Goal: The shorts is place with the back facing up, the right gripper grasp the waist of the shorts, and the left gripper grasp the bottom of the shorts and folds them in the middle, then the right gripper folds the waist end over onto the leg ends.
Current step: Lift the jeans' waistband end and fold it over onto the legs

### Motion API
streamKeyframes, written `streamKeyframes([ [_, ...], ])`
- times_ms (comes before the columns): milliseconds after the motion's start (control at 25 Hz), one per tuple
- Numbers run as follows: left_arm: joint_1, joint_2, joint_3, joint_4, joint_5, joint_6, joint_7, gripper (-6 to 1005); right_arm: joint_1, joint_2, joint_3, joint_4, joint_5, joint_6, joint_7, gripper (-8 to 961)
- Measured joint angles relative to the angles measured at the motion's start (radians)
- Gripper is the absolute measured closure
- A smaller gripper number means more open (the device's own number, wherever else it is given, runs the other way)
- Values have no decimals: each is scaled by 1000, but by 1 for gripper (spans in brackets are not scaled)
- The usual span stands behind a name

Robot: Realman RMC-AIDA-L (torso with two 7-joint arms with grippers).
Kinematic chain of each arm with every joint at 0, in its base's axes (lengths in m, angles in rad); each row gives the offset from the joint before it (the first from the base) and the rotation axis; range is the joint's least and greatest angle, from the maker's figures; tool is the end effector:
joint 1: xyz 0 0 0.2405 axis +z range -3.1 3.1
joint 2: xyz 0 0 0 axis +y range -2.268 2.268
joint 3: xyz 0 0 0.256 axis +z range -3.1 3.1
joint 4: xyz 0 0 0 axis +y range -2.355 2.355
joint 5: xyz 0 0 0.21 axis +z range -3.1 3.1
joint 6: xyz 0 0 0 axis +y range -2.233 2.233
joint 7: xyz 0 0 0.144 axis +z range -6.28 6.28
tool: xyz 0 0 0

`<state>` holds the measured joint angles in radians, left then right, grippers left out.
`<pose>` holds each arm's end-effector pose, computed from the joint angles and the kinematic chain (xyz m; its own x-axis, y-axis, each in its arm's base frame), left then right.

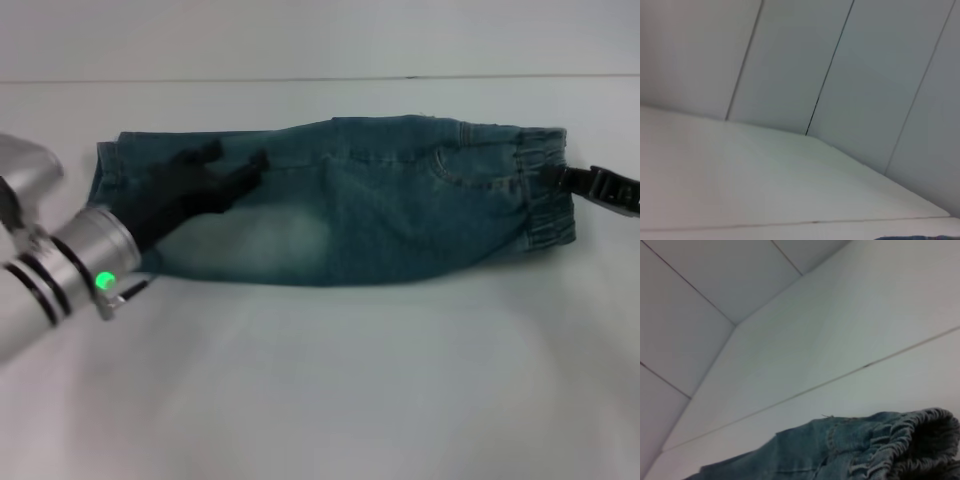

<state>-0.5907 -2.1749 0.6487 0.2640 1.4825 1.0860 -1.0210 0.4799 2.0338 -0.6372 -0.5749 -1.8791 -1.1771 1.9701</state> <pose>-0.2666 0.3610 -0.0638 0.5540 0.3128 0.7715 0.7595 -0.5694 -0.3144 0.3252 0.3581 0.0289 0.2002 -0.6709 -0.7140 -0.9668 -0.2533 -0.0331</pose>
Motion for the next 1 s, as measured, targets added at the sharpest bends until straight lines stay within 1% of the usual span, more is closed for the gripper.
streamKeyframes([
  [40, -11, 0, -3, -50, -42, 0, 83, 196, -3, 1, -2, -15, 0, -16, 17, 858],
  [80, -29, 0, -15, -133, -111, 6, 239, 232, -5, 1, -3, -25, 0, -28, 32, 858],
  [200, -59, 0, -101, -297, -202, 41, 527, 312, -11, 4, -6, -64, -1, -65, 71, 858],
  [240, -59, 0, -101, -297, -202, 41, 527, 333, -13, 7, -6, -80, -1, -77, 82, 858],
  [280, -78, 0, -217, -411, -223, 54, 741, 355, -16, 10, -6, -96, -1, -89, 93, 858],
  [320, -81, 0, -244, -433, -223, 55, 786, 377, -18, 12, -6, -111, -1, -100, 104, 858],
  [440, -86, 0, -395, -542, -219, 50, 1001, 443, -26, 20, -6, -169, -2, -144, 149, 858],
  [520, -84, 0, -452, -582, -219, 43, 1072, 486, -35, 28, -7, -218, -5, -175, 178, 858],
  [560, -84, 0, -468, -592, -219, 37, 1086, 508, -42, 35, -7, -256, -11, -189, 195, 858],
  [600, -83, 0, -493, -608, -218, 25, 1110, 548, -49, 41, -8, -292, -19, -204, 212, 858],
  [720, -86, 0, -517, -629, -218, -7, 1134, 669, -70, 52, -6, -384, -32, -244, 255, 858],
  [840, -94, 0, -519, -644, -205, -49, 1144, 793, -74, 53, 12, -431, -32, -307, 283, 857],
  [1000, -103, 0, -528, -669, -193, -92, 1200, 970, -80, 52, 47, -479, -13, -377, 296, 857],
])
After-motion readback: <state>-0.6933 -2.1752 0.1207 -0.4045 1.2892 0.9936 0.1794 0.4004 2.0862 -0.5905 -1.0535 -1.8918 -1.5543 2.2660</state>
